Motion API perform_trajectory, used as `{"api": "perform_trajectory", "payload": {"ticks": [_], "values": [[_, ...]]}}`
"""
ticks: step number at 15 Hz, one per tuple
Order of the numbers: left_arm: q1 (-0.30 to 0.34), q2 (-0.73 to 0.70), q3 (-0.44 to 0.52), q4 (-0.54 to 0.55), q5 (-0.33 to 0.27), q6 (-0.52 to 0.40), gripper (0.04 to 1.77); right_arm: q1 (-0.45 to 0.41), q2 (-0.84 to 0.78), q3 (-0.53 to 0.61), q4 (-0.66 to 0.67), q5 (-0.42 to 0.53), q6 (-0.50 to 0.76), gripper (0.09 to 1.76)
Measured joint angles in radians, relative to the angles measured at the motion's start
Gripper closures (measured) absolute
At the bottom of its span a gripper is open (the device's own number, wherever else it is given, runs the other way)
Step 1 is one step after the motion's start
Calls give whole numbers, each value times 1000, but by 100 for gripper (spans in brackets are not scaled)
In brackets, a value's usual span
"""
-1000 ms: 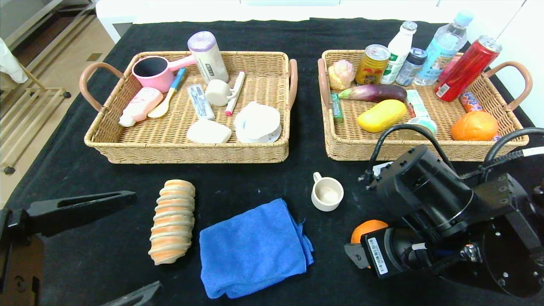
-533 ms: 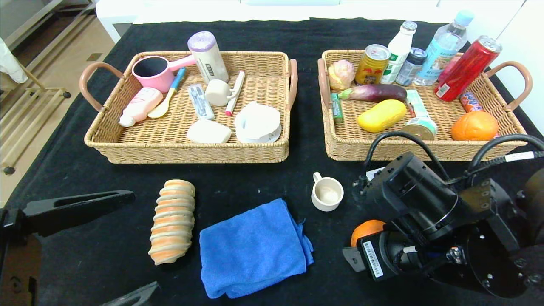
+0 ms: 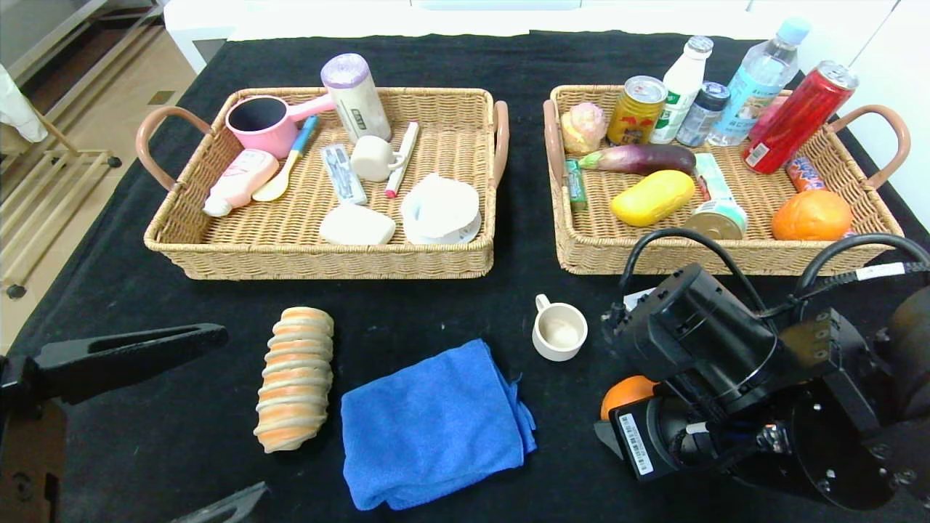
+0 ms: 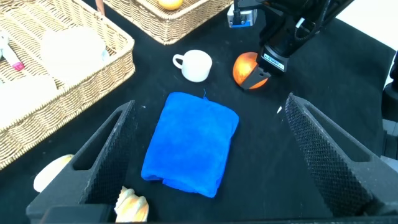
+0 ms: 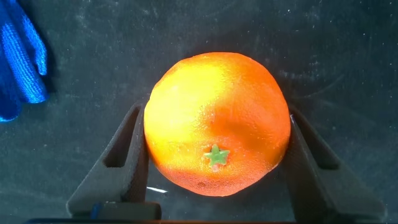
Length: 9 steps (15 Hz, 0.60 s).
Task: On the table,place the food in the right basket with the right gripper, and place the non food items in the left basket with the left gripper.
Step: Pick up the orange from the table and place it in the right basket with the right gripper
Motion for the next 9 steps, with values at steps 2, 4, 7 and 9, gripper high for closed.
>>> {"api": "perform_trajectory", "payload": {"ticks": [2,4,7,9], "values": [[0,0,0,0,0,0,9,0,0,1,0,0,0,61],[0,0,0,0,0,0,9,0,0,2,-1,0,0,61],[0,0,0,0,0,1,9,0,0,2,0,0,0,61],[0,1,2,0,0,2,9,0,0,2,0,0,0,61]]}}
